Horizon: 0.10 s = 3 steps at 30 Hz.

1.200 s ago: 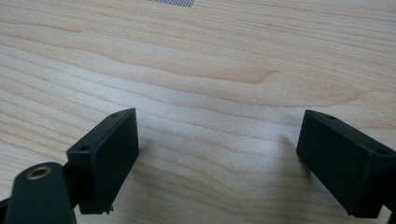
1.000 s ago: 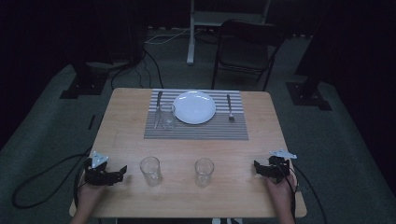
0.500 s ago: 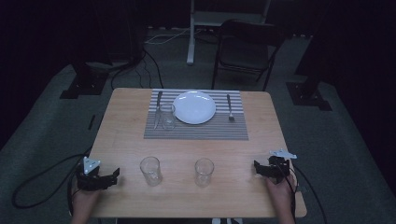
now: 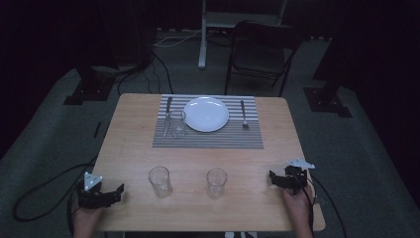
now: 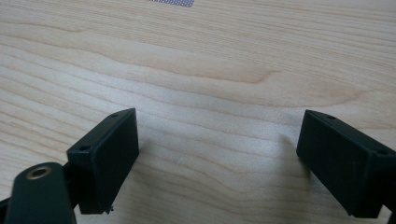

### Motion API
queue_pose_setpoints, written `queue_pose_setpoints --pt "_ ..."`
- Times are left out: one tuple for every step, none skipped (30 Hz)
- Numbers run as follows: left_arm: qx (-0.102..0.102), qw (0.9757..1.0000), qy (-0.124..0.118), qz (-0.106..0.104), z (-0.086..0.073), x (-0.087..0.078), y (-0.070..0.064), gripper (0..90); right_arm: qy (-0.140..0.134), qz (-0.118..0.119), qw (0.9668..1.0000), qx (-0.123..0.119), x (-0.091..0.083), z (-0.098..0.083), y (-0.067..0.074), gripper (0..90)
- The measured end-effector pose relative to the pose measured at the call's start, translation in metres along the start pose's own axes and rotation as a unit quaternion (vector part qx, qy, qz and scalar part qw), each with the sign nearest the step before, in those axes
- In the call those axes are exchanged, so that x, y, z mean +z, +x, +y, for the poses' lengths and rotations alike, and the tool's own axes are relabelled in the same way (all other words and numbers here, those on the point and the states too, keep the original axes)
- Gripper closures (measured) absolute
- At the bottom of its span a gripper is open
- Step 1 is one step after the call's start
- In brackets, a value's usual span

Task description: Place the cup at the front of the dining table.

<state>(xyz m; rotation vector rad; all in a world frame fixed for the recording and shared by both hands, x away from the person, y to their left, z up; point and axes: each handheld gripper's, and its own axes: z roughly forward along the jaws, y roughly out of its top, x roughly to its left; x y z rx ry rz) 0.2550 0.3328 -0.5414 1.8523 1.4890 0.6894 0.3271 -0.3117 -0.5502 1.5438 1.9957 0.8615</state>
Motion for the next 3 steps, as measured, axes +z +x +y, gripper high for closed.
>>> queue_pose_setpoints --pt "0.0 1.0 0.002 0.002 -0.0001 0.0002 0.0004 1.6 0.0 0.0 1.0 0.0 0.0 0.0 0.0 12.6" --pt "-0.001 1.0 0.004 0.007 -0.0002 0.0007 0.0006 1.6 0.0 0.0 1.0 0.0 0.0 0.0 0.0 12.6" --pt "-0.001 1.0 0.004 0.007 -0.0002 0.0007 0.0006 1.6 0.0 0.0 1.0 0.0 0.0 0.0 0.0 12.6"
